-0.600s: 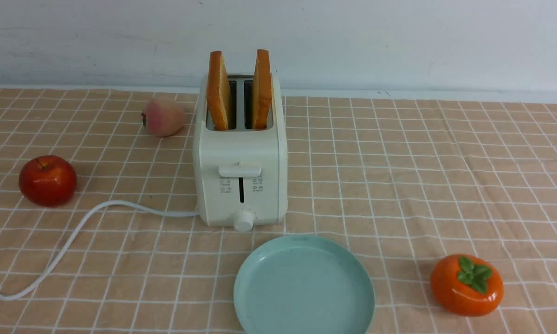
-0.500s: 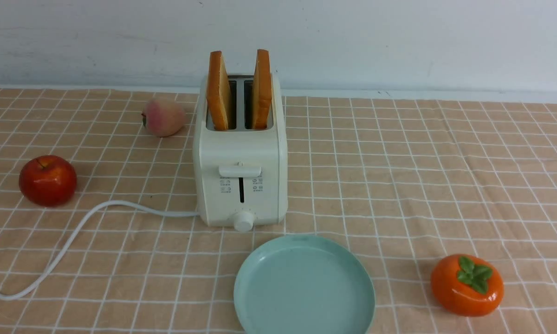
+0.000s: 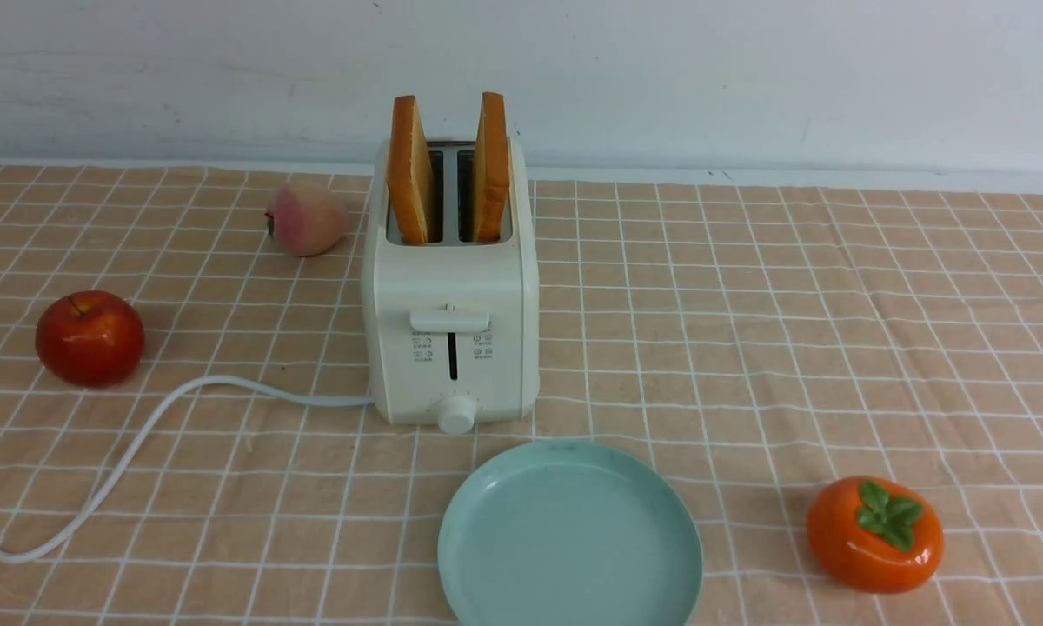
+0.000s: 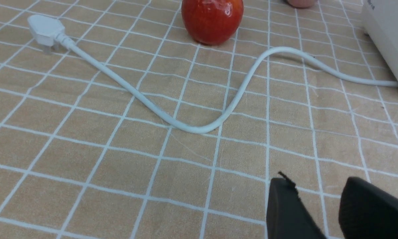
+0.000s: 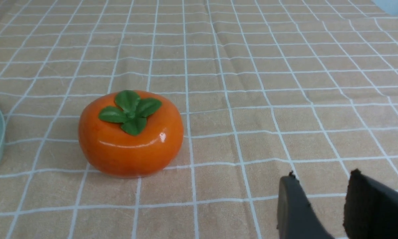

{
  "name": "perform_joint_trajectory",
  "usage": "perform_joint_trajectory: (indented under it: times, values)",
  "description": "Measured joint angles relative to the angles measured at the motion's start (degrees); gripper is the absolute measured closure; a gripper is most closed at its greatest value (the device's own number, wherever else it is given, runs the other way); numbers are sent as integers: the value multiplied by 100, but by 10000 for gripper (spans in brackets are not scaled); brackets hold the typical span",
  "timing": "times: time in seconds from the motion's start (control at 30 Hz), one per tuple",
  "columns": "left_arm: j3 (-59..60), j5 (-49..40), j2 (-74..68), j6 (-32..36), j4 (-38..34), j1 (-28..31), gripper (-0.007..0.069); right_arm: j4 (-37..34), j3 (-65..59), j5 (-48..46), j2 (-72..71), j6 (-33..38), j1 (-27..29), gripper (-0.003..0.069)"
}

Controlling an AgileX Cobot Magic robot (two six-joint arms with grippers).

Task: Take toasted bread from bread machine on light coffee tablecloth place on plate.
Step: 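Grasp the toast slice in the toaster and pull it up out of the slot with the right gripper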

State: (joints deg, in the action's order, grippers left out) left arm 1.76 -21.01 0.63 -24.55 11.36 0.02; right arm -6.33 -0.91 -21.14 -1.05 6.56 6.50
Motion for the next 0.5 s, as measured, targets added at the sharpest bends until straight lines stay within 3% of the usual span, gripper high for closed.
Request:
perform_joint_trajectory:
  times: [0.27,0.5]
  values:
    - [0,1496,0,0,-10,0,386,-795,-48,1264,0,0,0,419]
    - [0,1808,0,0,-10,0,386,-959,-48,1852,0,-1,0,419]
